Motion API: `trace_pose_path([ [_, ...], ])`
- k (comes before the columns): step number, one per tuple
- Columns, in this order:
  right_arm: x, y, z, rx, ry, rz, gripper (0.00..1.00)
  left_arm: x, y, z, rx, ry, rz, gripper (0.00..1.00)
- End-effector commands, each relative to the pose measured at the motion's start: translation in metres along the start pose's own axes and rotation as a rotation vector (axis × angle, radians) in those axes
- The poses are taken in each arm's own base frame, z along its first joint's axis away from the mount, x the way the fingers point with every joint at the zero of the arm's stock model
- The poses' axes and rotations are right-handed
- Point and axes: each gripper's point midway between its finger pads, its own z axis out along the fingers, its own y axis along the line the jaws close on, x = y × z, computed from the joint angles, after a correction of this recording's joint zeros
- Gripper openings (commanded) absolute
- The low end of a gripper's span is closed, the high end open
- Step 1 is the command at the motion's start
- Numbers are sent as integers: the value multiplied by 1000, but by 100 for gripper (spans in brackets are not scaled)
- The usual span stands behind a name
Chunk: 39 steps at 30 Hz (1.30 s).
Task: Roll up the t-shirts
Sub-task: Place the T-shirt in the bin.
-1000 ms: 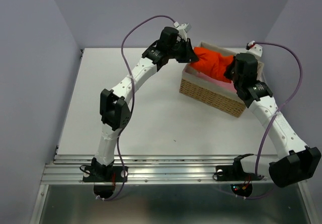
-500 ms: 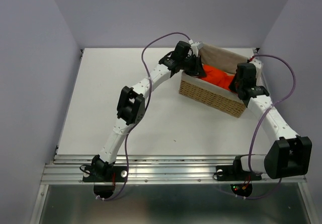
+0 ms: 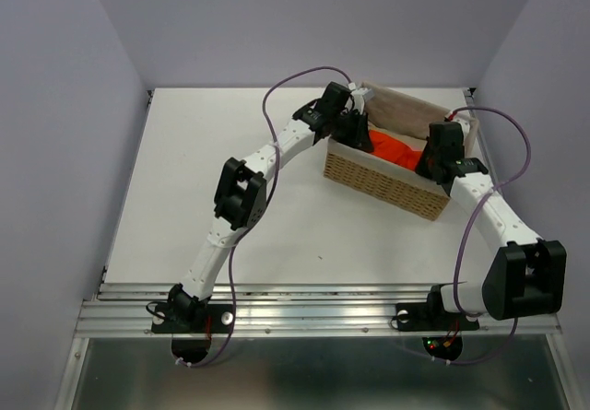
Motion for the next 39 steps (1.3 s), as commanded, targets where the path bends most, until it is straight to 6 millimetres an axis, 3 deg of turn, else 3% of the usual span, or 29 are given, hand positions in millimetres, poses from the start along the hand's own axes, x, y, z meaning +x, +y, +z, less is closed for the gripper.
trace_pose_path([
  [1, 18, -12, -8, 31, 87, -44, 1, -3, -20, -38, -21, 32, 40, 0],
  [6, 29, -11, -4, 14, 136, -50, 1, 7, -22, -53, -46, 64, 47, 0],
  [18, 72, -3, 4, -44, 316, -84, 1, 37, 7, -67, -252, 152, 61, 0],
  [24, 80, -5, 8, -39, 351, -101, 1, 50, 14, -72, -298, 188, 73, 0],
  [26, 80, -5, 8, -37, 351, -103, 5, 53, 12, -72, -284, 199, 83, 0],
  [30, 71, -2, 3, -52, 325, -99, 24, 56, 10, -74, -265, 218, 90, 0],
  [32, 63, 0, 0, -60, 305, -95, 30, 56, 8, -76, -263, 220, 94, 12],
  [33, 62, 0, -2, -60, 304, -96, 41, 57, 8, -78, -264, 226, 99, 18],
  [34, 57, 2, -3, -65, 293, -94, 45, 57, 8, -79, -265, 228, 102, 25],
  [35, 56, 2, -4, -65, 289, -94, 48, 57, 7, -81, -267, 230, 102, 38],
  [38, 48, 4, -6, -71, 272, -88, 58, 55, 5, -86, -274, 224, 114, 57],
  [39, 46, 5, -7, -70, 270, -87, 66, 53, 3, -88, -272, 218, 116, 64],
])
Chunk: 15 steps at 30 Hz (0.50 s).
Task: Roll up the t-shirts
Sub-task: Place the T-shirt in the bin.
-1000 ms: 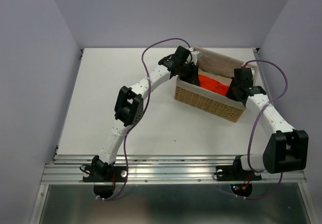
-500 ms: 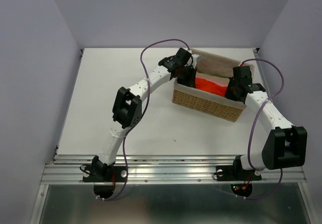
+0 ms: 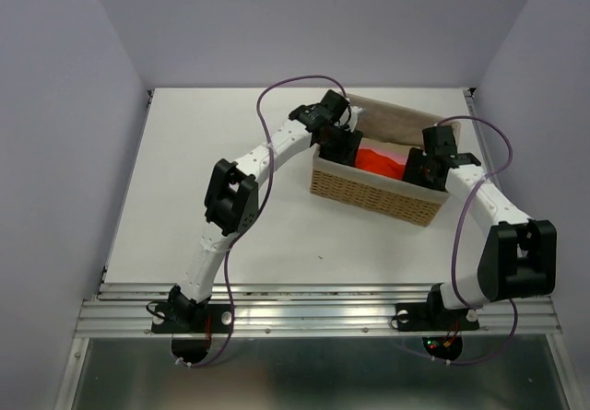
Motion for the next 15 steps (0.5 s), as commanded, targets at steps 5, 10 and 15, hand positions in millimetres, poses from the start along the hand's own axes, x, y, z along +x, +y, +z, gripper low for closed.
trace_pose_path([
  [5, -32, 1, -35, -2, -92, 12, 82, -12, -15, -55, -19, -42, 53, 71],
  [10, -58, 4, -61, -18, -184, 27, 91, -32, -22, -83, -42, -117, 75, 72],
  [15, -84, 8, -86, -33, -266, 43, 94, -53, -30, -115, -70, -214, 100, 72],
])
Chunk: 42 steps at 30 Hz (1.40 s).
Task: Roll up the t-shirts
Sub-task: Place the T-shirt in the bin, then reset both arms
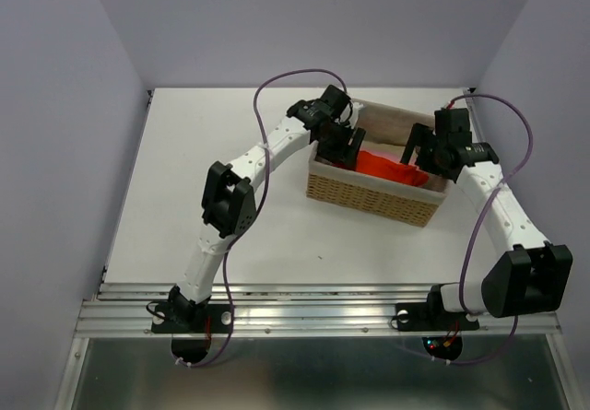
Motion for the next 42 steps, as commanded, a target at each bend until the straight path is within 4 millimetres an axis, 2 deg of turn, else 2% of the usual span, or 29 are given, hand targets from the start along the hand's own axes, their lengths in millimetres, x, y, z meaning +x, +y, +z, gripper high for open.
trace_pose_path([
  [1, -42, 0, -30, 5, -130, 21, 94, -55, -18, -99, -47, -237, 76, 72],
  [5, -63, 4, -43, -8, -185, 30, 95, -66, -11, -120, -122, -298, 84, 72],
  [10, -73, 6, -47, -7, -208, 32, 96, -75, -13, -142, -141, -365, 94, 72],
  [18, -72, 8, -48, -18, -205, 34, 96, -74, -14, -134, -125, -355, 87, 74],
  [26, -83, 6, -61, -10, -247, 30, 97, -87, -14, -158, -120, -440, 57, 73],
  [27, -85, 5, -65, -11, -258, 31, 97, -92, -16, -168, -115, -476, 55, 73],
  [30, -92, 4, -74, -7, -283, 29, 98, -95, -14, -178, -103, -516, 39, 73],
  [31, -96, 4, -80, -10, -298, 31, 99, -102, -19, -192, -89, -564, 47, 73],
  [33, -102, 4, -87, -7, -316, 31, 100, -103, -19, -198, -82, -588, 38, 73],
  [34, -106, 4, -92, -9, -330, 33, 100, -107, -21, -211, -78, -626, 40, 73],
  [36, -110, 4, -97, -8, -346, 34, 100, -110, -21, -224, -76, -666, 35, 73],
  [42, -120, 7, -109, -29, -384, 29, 100, -112, -13, -244, -99, -727, 16, 73],
])
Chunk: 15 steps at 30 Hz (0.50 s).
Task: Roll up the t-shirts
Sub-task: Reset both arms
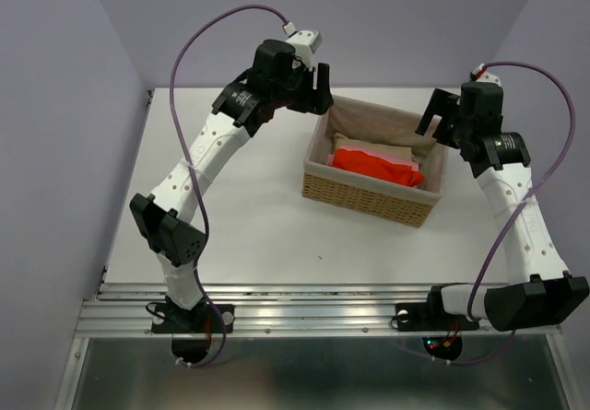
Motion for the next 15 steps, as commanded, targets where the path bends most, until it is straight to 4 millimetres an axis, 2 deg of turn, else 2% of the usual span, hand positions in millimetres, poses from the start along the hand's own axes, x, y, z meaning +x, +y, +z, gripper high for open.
trace_pose_path([
  [1, -26, 1, -15, -16, -77, -2, 100, -35, -6, -28, 17, -143, -6, 73],
  [5, -17, 17, -7, -96, -27, -24, 100, -37, 0, -33, 17, -161, -30, 73],
  [8, -2, 37, 7, -193, 45, -24, 93, -31, 5, -29, 16, -146, -45, 73],
  [11, 16, 55, 25, -274, 113, -10, 72, -20, 8, -22, 13, -117, -62, 73],
  [12, 18, 61, 29, -302, 116, -5, 61, -15, 11, -19, 6, -104, -69, 73],
  [14, 38, 62, 47, -299, 172, 6, 52, -4, 17, -11, -19, -75, -82, 73],
  [15, 41, 65, 53, -317, 178, 10, 47, 5, 21, -7, -31, -50, -90, 73],
])
